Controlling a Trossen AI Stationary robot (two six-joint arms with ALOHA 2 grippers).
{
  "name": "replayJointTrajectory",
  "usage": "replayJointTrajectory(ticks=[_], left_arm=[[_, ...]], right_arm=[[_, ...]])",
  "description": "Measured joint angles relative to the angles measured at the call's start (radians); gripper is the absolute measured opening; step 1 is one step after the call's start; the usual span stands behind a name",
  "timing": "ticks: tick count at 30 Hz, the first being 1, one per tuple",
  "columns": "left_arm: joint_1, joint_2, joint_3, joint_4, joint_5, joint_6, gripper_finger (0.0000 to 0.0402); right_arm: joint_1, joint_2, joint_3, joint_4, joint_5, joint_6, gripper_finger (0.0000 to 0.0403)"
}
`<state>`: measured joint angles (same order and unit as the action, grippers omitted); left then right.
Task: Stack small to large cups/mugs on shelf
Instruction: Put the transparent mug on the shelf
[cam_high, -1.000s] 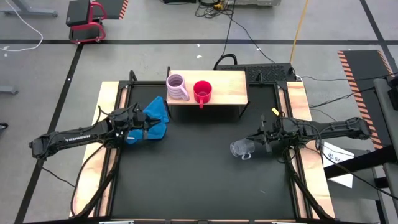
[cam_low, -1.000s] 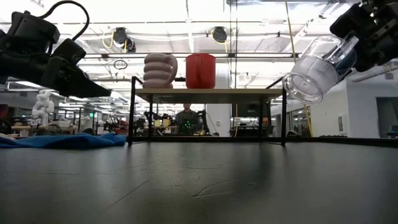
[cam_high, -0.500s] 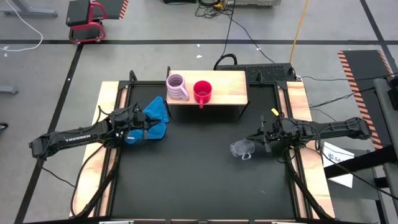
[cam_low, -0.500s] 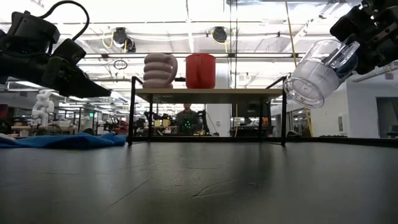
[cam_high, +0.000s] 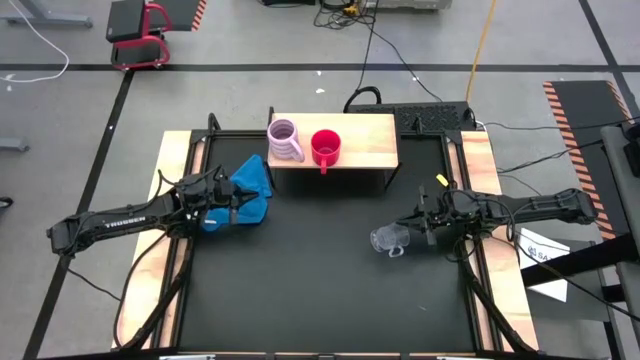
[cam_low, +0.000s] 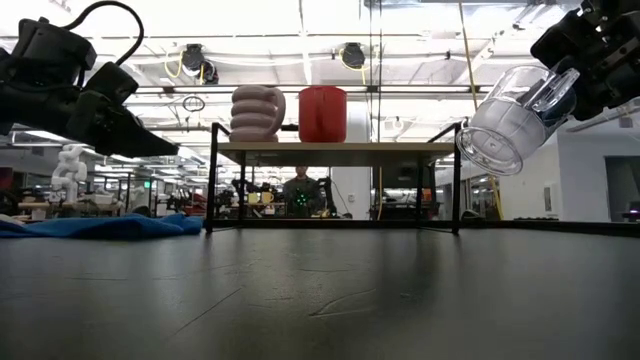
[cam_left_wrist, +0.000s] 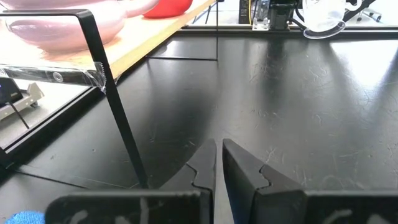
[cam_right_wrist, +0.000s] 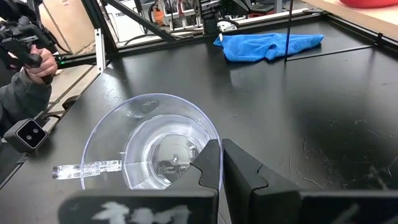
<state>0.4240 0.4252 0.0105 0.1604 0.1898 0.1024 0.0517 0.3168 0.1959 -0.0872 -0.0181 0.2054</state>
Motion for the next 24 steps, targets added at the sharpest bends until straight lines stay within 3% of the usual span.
replayJointTrajectory(ticks=[8, 15, 24], left_arm=[[0.000, 0.000, 0.000, 0.000, 0.000, -0.001, 0.0031], [0.000, 0.000, 0.000, 0.001, 0.000, 0.003, 0.0031], [0.000, 0.000, 0.000, 0.019, 0.001, 0.005, 0.0031]], right_arm=[[0.000, 0.000, 0.000, 0.009, 0.000, 0.000, 0.0000], [-0.003, 0.018, 0.010, 0.144, -0.005, -0.044, 0.0000], [-0.087, 0.082, 0.113, 0.142, -0.006, -0.126, 0.0000]])
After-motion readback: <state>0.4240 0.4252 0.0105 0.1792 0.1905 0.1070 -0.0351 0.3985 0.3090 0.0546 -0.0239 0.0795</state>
